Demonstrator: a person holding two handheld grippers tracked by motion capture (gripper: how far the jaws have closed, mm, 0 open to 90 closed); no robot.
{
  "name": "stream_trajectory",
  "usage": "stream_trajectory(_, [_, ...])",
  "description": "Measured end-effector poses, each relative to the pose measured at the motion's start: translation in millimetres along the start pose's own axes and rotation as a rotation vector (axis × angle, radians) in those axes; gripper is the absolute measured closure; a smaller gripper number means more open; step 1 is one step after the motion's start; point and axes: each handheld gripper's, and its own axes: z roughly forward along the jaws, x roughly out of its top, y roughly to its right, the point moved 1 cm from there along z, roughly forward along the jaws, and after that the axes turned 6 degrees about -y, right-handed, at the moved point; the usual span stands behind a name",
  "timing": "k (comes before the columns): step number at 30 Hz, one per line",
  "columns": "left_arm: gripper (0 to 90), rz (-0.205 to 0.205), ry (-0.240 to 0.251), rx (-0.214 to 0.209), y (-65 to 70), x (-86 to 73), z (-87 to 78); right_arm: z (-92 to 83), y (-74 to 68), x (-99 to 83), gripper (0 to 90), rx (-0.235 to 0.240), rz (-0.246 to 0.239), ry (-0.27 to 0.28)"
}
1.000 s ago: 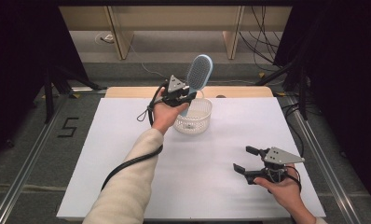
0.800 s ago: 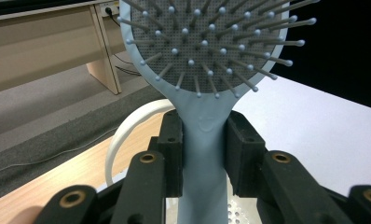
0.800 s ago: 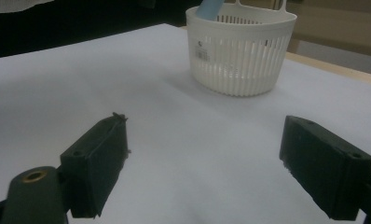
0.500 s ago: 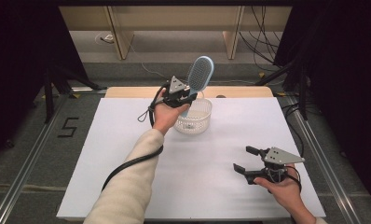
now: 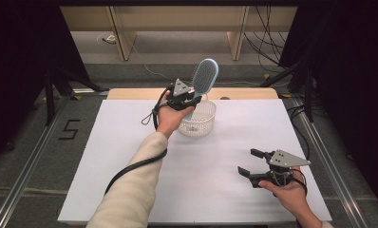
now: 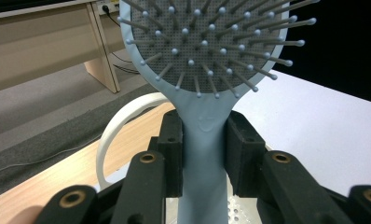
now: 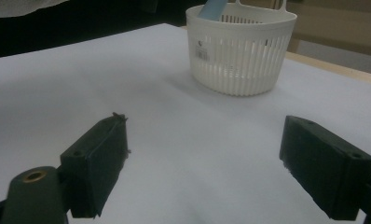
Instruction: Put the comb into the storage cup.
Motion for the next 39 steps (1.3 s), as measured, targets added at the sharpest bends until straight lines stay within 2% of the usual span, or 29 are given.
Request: stream_trajectory(39, [69.9, 0.009, -0.017, -0.007, -0.3, -9.2, 6.7, 0.4, -0.2, -0.6, 16.2, 0.005, 0.0, -0.007])
